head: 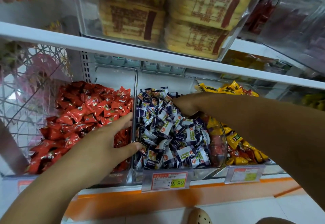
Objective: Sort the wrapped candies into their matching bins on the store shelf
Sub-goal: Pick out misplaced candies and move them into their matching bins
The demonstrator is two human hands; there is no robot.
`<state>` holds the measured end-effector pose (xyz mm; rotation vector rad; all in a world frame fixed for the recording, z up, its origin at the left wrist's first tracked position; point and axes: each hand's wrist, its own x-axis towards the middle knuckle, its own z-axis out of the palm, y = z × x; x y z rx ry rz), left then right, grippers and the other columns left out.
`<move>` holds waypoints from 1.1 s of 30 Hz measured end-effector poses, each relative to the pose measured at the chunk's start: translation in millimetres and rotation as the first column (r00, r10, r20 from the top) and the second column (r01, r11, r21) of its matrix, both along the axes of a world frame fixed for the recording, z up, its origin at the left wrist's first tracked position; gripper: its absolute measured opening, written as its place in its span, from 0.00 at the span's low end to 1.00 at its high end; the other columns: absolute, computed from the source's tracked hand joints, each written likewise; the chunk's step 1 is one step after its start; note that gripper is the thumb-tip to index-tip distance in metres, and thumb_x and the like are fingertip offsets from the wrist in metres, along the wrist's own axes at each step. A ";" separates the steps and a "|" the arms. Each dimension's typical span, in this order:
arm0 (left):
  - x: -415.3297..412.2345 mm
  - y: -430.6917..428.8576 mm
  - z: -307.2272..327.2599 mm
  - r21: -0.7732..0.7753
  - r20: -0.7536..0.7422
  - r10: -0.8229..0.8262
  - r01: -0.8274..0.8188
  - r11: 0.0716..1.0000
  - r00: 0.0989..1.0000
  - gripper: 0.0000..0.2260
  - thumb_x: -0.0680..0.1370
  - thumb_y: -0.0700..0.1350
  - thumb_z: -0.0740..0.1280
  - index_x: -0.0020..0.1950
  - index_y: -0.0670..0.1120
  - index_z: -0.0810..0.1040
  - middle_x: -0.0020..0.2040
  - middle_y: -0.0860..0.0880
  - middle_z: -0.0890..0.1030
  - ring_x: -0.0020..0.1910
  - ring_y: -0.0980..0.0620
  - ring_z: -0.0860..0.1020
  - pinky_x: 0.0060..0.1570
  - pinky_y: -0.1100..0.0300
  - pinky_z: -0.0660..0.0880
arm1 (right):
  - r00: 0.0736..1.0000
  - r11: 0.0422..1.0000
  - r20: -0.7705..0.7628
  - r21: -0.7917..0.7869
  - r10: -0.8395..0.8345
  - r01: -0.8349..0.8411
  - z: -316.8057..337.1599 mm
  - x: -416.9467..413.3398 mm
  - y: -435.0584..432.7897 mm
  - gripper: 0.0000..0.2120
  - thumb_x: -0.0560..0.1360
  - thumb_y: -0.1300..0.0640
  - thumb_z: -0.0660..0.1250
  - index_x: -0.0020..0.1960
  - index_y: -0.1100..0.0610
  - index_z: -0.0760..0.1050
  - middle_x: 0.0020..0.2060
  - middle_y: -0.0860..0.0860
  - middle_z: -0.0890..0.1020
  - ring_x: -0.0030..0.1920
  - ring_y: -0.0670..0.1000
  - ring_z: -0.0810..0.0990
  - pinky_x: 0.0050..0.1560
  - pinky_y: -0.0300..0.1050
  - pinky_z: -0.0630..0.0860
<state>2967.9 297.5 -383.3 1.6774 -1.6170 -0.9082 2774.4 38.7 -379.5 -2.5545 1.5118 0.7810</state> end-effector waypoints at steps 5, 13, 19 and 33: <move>3.9 -0.7 -3.6 0.010 -0.026 -0.011 0.011 1.000 1.000 0.33 0.67 0.63 0.66 0.68 0.75 0.53 0.58 0.81 0.59 0.69 0.69 0.60 0.69 0.64 0.58 | 0.969 0.988 0.223 0.132 -0.104 0.076 15.7 7.2 36.5 0.19 0.78 0.62 0.61 0.69 0.60 0.68 0.48 0.51 0.77 0.37 0.45 0.73 0.41 0.39 0.76; 1.3 0.6 -1.2 0.014 -0.041 -0.003 0.004 1.000 0.999 0.39 0.62 0.66 0.64 0.72 0.71 0.52 0.59 0.79 0.58 0.71 0.67 0.59 0.72 0.60 0.57 | 0.880 0.962 0.392 0.157 -0.268 0.223 17.6 7.1 54.7 0.24 0.80 0.68 0.52 0.75 0.59 0.57 0.38 0.50 0.69 0.32 0.47 0.65 0.25 0.39 0.62; 2.0 -0.9 -0.5 0.013 -0.067 -0.012 0.013 1.000 0.998 0.36 0.60 0.68 0.65 0.67 0.77 0.56 0.67 0.73 0.63 0.69 0.68 0.63 0.70 0.60 0.62 | 0.644 0.922 0.660 0.292 -0.387 0.255 24.5 2.8 61.0 0.33 0.74 0.63 0.70 0.74 0.50 0.60 0.60 0.56 0.73 0.49 0.54 0.73 0.43 0.43 0.71; -16.5 -0.4 12.9 -0.161 0.128 0.153 -0.131 0.978 0.980 0.37 0.73 0.57 0.70 0.76 0.63 0.52 0.73 0.65 0.55 0.74 0.62 0.56 0.71 0.60 0.56 | -0.010 0.914 0.917 0.398 -0.399 0.082 32.6 -26.2 117.5 0.17 0.75 0.65 0.68 0.59 0.49 0.75 0.53 0.51 0.84 0.56 0.50 0.81 0.62 0.50 0.74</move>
